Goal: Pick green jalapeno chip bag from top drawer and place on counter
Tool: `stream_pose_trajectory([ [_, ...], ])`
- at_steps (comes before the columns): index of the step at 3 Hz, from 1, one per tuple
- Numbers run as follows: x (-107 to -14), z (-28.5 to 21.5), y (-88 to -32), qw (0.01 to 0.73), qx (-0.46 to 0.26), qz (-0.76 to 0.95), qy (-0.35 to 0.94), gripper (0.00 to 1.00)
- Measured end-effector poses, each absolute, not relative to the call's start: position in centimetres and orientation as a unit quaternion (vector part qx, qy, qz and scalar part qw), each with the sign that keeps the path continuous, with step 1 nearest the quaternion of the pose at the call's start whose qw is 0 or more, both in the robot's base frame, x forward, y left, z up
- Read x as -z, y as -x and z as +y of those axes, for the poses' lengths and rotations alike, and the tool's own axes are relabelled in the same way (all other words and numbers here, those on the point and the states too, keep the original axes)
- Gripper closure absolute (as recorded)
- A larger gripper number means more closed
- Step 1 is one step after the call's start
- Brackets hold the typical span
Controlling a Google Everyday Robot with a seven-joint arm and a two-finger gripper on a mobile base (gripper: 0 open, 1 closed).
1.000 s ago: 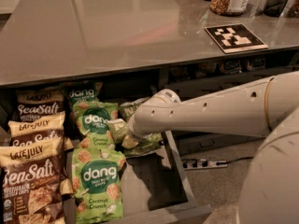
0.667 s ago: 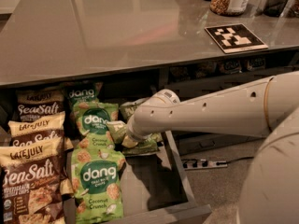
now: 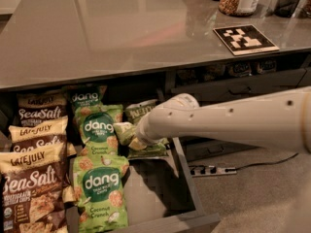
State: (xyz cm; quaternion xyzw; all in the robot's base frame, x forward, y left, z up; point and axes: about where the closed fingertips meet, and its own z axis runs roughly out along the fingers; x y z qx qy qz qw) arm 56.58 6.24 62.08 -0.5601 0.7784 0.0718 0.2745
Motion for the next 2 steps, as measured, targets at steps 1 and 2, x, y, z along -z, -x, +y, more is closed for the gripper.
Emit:
stream_pose_trajectory([
  [1,-67.4,7.8,-55.9,0.355,-0.112,0.756,0.538,1.00],
  [2,-72.0,9.3,-55.1,0.410,-0.151,0.736,0.517,1.00],
])
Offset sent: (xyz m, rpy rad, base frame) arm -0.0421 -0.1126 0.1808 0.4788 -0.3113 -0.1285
